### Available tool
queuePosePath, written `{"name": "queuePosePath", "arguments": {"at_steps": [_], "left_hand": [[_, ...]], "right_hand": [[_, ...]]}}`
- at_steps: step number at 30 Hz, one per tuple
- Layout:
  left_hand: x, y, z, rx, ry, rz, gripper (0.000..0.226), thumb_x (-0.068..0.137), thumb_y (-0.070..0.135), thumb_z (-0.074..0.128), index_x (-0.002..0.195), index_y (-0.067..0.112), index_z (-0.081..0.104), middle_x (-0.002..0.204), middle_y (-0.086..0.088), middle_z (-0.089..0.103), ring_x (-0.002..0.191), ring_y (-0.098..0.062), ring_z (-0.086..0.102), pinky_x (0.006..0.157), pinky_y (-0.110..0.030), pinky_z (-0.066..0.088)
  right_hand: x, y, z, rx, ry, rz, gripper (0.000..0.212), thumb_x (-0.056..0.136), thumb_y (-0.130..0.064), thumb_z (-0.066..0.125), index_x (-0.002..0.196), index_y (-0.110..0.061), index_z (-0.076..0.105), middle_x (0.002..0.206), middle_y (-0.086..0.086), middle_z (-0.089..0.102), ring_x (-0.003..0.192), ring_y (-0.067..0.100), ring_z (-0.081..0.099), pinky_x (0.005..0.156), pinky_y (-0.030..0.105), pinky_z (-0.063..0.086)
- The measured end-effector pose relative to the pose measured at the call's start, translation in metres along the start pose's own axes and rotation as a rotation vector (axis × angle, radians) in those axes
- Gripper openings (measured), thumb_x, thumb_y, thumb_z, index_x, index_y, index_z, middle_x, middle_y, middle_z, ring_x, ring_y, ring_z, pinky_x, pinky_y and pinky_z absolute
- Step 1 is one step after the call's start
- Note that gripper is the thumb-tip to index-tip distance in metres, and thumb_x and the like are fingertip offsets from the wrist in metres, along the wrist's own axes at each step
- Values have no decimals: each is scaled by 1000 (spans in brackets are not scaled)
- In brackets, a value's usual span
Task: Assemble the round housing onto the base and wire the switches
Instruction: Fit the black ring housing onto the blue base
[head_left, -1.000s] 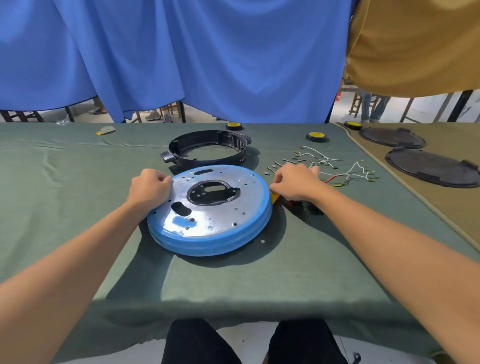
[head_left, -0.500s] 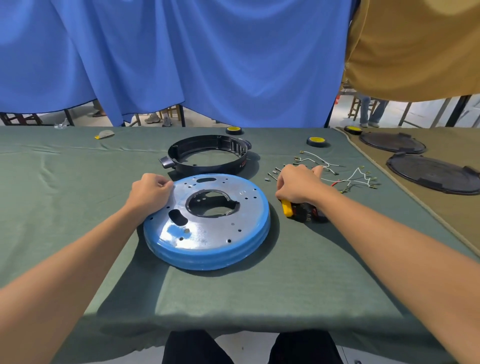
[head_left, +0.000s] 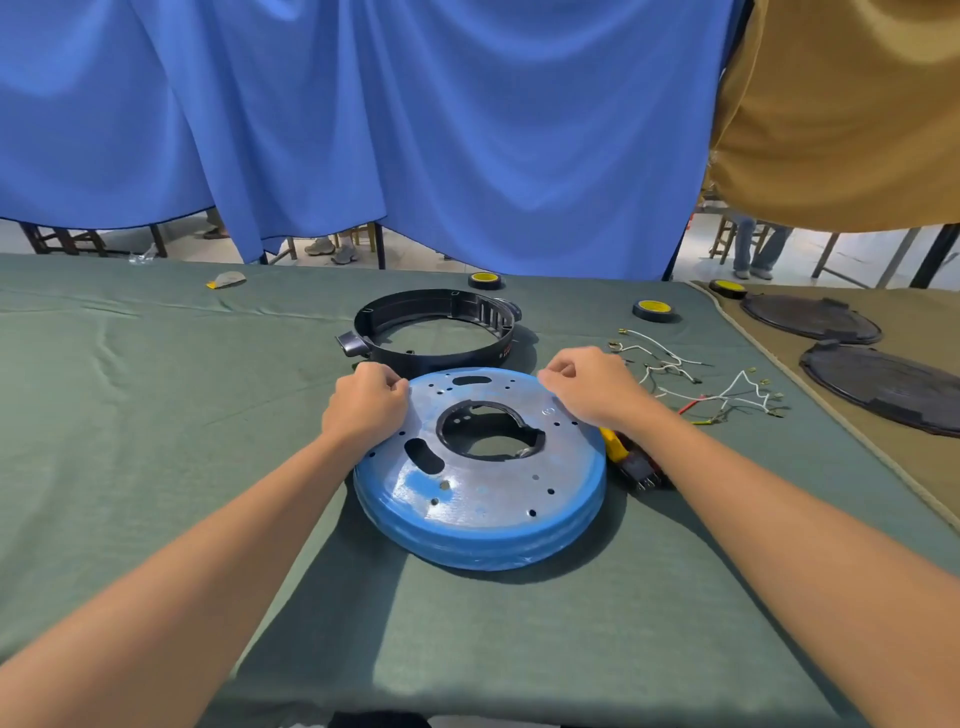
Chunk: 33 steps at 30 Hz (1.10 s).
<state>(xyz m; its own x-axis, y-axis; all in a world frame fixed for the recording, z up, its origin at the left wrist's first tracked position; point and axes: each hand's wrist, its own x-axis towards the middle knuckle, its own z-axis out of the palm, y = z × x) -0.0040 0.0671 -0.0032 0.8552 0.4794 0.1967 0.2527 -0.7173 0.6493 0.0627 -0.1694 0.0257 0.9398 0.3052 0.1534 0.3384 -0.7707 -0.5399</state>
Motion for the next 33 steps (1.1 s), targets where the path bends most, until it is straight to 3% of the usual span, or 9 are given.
{"name": "queuePosePath", "arguments": {"at_steps": [6,10,13,17,20,23,25,30,33], "left_hand": [[16,-4,3,5,17,42,22,95,25,54,96,13,72,97,-8,70,90,-27,64,84,-44,56],[27,-2,3,183,167,191,17,94,16,55,102,7,67,105,-9,65,96,-28,57,76,-36,47],[37,1,2,341,247,381,23,94,15,56,112,2,61,114,-14,58,107,-32,49,84,-38,42],[58,10,5,517,86,524,38,99,22,49,135,9,51,139,-10,52,125,-30,45,101,-41,36],[72,19,11,610,-30,513,30,100,19,46,128,10,55,126,-9,63,118,-31,52,96,-40,37],[79,22,15,714,7,546,15,97,12,48,100,13,62,102,-5,68,100,-28,52,80,-32,27],[80,23,17,727,38,557,13,96,12,49,90,13,60,92,-2,67,95,-25,51,79,-32,21],[81,36,22,571,111,623,15,95,5,49,109,6,56,108,-7,58,112,-27,45,94,-40,30],[79,42,17,502,109,657,18,95,-3,43,110,-1,54,109,-16,52,109,-32,41,100,-49,34]], "right_hand": [[9,-3,32,-87,97,-31,22,98,-31,48,113,-20,59,118,7,59,108,24,52,98,42,42],[22,-7,37,-137,128,-23,20,98,-31,45,110,-22,59,116,5,58,99,20,45,91,39,31],[30,-9,40,-153,128,-5,19,99,-31,44,109,-23,58,116,4,58,94,16,39,89,38,29],[29,-8,39,-193,83,-66,30,98,-43,42,117,-24,57,123,3,55,105,20,47,97,42,31],[23,-10,35,-162,-1,-163,47,94,-56,42,127,-25,53,134,2,50,120,24,43,98,42,34],[21,-11,38,-214,-43,-204,51,92,-58,44,132,-27,50,137,2,46,122,25,40,99,41,33],[22,-12,40,-217,-34,-200,51,92,-58,44,132,-27,50,136,2,45,121,25,40,100,41,32],[23,-19,42,-247,-4,-205,50,93,-58,42,133,-28,49,138,-1,46,125,23,39,101,41,31],[14,-17,33,-268,-15,-239,69,85,-74,32,138,-30,43,143,-5,42,132,20,32,105,42,27]]}}
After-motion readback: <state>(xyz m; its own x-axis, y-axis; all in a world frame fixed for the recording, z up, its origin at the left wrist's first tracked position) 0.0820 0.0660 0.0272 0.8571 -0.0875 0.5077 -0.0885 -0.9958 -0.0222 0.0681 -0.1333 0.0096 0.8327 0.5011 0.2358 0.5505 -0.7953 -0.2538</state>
